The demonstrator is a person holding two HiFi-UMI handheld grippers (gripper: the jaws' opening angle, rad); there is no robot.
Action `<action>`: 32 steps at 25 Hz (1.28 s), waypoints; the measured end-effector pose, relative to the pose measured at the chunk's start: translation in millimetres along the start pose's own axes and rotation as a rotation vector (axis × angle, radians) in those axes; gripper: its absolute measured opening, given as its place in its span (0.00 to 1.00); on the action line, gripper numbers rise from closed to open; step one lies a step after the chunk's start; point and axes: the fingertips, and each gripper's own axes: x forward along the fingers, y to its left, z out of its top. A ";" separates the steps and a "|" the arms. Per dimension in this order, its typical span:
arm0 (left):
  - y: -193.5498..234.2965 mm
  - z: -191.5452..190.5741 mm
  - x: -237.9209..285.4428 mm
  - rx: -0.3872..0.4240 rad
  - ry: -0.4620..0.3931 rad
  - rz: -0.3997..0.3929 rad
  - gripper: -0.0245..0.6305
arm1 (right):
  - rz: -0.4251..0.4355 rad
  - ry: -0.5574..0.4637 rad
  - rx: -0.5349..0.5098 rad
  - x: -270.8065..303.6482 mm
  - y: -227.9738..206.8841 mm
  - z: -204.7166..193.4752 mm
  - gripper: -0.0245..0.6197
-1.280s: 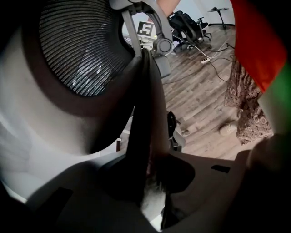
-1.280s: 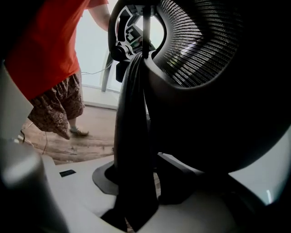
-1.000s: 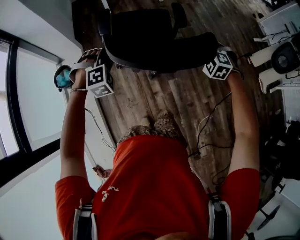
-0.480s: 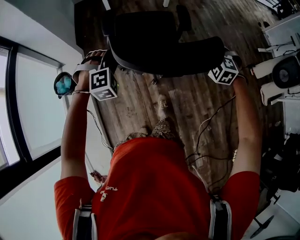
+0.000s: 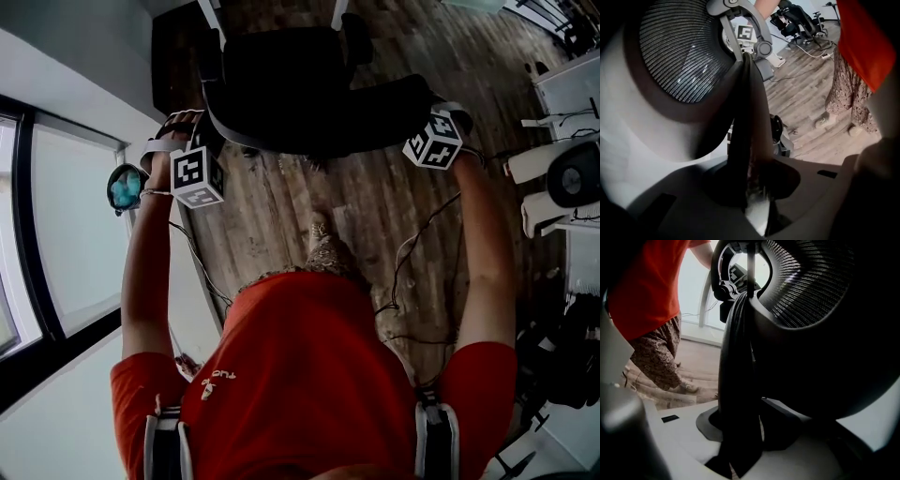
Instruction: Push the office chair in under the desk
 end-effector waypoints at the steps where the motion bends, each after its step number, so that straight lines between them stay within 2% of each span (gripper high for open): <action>1: 6.3 -2.5 6.2 -0.003 0.003 0.002 0.19 | 0.007 -0.001 -0.006 5.5 -8.5 -2.2 0.29; 7: 42.7 -12.3 42.4 -0.019 0.026 0.005 0.19 | 0.028 -0.013 -0.033 35.1 -56.9 -17.5 0.27; 15: 95.5 -42.1 100.5 -0.065 0.090 -0.037 0.19 | 0.036 -0.008 -0.050 77.1 -125.0 -30.0 0.25; 21: 128.4 -45.7 136.6 -0.081 0.106 -0.035 0.19 | 0.040 -0.010 -0.069 101.0 -172.2 -48.9 0.25; 32: 173.7 -55.0 188.3 -0.109 0.151 -0.033 0.20 | 0.081 0.002 -0.079 142.5 -220.8 -83.9 0.25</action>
